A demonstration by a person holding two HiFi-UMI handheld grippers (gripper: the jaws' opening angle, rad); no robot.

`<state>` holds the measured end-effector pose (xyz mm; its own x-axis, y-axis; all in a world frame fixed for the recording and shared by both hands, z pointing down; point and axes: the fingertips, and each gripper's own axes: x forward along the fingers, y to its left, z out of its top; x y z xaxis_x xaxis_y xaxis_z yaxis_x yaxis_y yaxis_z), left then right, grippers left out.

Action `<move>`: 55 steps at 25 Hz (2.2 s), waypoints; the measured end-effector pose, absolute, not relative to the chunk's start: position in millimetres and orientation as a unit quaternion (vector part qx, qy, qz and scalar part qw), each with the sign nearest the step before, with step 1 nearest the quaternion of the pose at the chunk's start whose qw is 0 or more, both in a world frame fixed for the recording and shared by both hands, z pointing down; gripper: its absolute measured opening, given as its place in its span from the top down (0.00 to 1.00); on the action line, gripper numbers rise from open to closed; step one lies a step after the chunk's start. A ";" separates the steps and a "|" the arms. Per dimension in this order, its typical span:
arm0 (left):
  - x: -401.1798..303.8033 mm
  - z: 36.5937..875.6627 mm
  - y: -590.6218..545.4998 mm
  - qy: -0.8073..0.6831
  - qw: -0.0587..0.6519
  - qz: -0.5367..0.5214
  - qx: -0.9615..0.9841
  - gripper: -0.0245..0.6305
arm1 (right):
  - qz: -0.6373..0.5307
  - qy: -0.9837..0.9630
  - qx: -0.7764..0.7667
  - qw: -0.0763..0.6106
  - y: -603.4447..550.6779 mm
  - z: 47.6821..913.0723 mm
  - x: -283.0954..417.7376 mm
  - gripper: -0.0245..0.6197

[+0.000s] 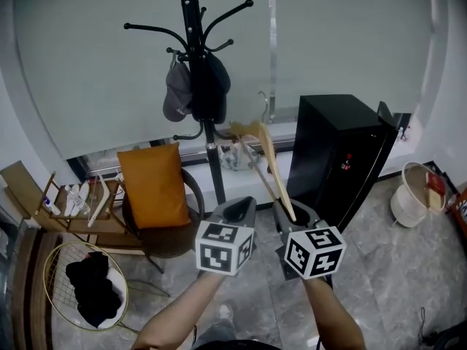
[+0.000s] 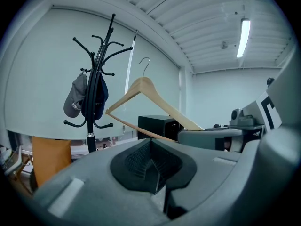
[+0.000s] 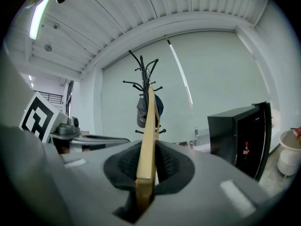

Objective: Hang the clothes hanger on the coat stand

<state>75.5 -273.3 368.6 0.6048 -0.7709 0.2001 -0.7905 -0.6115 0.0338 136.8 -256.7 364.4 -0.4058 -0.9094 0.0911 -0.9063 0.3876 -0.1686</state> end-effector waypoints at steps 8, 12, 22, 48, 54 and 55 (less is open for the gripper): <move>68.2 362.6 -338.3 -0.420 0.059 0.081 0.902 0.96 | -0.089 0.822 -0.562 0.002 -318.5 356.9 127.8 0.91; 63.0 358.1 -366.4 -0.410 0.059 0.077 0.907 0.96 | -0.085 0.815 -0.573 -0.002 -345.7 352.2 123.0 0.91; 47.0 343.8 -423.5 -0.384 0.055 0.068 0.919 0.96 | -0.066 0.796 -0.601 -0.014 -405.6 336.3 110.2 0.91; 56.3 331.9 -512.8 -0.414 0.044 0.062 0.907 0.96 | -0.014 0.798 -0.600 -0.043 -515.0 323.4 122.3 0.91; 61.4 326.1 -529.7 -0.436 0.043 0.057 0.897 0.96 | -0.002 0.810 -0.585 -0.049 -537.2 317.1 129.3 0.91; 61.8 325.8 -531.7 -0.439 0.042 0.058 0.896 0.96 | 0.000 0.811 -0.583 -0.050 -540.8 316.3 129.5 0.91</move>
<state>61.8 -531.7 325.8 0.6082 -0.7811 0.1411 -0.7910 -0.6113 0.0249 129.5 -540.8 316.3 -0.3159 -0.9454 0.0808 -0.9454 0.3208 0.0572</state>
